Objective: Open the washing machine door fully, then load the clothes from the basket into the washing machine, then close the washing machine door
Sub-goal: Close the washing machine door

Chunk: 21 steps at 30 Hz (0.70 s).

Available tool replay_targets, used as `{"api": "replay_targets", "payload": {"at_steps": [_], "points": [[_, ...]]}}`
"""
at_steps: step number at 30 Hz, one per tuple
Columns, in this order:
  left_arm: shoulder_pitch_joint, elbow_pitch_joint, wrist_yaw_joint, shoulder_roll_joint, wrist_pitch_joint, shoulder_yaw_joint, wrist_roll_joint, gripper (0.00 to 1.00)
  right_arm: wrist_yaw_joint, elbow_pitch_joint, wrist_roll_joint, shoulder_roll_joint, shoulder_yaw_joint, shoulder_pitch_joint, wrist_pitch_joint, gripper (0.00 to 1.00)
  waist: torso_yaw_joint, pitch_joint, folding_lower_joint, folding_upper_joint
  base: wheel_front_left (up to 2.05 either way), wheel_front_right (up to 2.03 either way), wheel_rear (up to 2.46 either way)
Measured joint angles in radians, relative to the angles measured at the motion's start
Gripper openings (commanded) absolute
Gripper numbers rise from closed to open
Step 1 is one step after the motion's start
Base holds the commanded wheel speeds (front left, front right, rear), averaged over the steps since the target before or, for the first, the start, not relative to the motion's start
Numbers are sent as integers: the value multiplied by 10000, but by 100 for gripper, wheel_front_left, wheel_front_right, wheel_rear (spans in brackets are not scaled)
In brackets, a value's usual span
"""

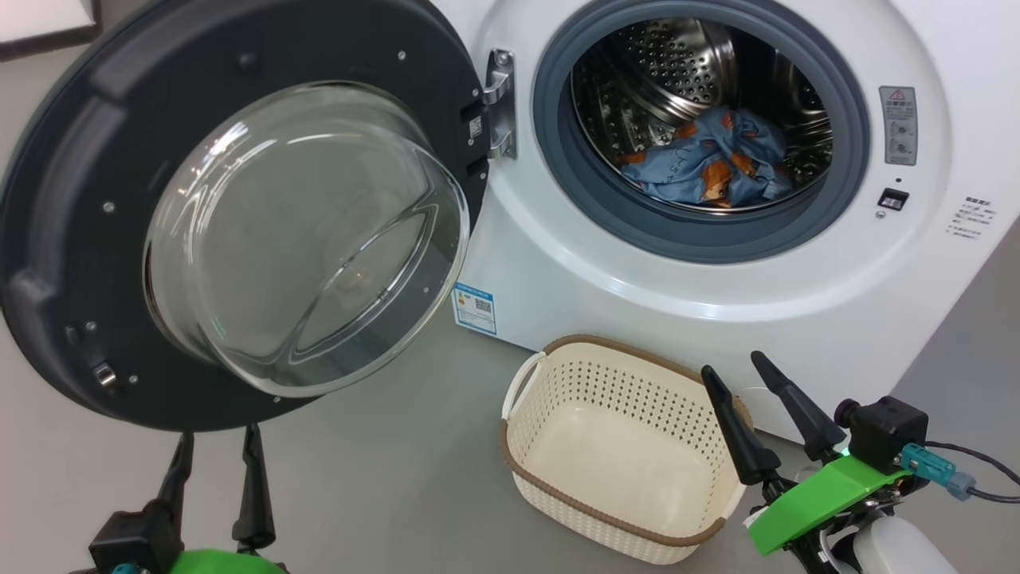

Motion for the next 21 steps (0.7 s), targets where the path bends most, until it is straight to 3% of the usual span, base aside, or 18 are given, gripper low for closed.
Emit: {"api": "replay_targets", "payload": {"at_steps": [21], "points": [[32,-61,77,0,0,0,-33,100,0,-35,-42,-65,-29,0,0,100,-157,62,0,0,0,0,0]]}}
